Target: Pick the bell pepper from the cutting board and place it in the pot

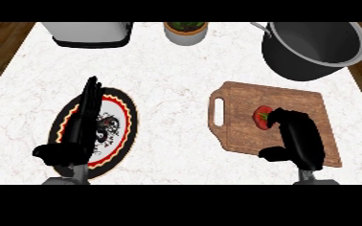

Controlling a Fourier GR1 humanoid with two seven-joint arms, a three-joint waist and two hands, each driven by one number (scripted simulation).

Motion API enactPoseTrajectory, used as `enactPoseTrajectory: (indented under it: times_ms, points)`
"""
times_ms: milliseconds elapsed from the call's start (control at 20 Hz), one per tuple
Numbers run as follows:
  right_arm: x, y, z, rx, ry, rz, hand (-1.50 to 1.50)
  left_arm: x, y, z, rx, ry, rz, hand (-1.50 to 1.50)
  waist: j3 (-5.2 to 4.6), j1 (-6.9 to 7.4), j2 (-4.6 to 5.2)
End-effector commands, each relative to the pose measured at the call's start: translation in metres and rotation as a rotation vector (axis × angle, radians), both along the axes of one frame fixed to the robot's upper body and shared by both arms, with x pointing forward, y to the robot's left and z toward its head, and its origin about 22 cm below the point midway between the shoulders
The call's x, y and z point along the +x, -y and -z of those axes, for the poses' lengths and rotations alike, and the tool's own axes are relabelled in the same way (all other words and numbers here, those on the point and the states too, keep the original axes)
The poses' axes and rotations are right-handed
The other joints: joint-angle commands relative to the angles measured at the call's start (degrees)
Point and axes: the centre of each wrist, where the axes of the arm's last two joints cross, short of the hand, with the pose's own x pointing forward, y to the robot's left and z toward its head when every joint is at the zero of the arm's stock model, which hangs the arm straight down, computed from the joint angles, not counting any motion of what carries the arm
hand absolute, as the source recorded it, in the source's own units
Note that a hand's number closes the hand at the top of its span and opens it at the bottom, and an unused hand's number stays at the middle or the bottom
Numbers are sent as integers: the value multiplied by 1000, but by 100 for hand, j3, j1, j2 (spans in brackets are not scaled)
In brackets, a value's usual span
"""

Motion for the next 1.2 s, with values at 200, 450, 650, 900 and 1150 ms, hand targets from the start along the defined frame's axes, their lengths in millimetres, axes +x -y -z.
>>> enactPoseTrajectory:
  times_ms: [200,450,650,900,1150]
  points:
    - [71,-42,-17,223,-325,353,150,5,20,-7,0,35,102,0,80,762,351]
    - [132,-69,-78,202,-279,509,150,9,31,-9,-3,44,153,0,83,930,313]
    - [165,-94,-133,204,-154,573,150,16,31,-16,7,48,156,0,92,908,287]
    - [186,-122,-184,150,45,623,150,18,35,-13,-5,38,145,0,82,843,288]
    - [205,-142,-200,83,99,759,150,21,36,-13,-11,33,124,0,81,699,263]
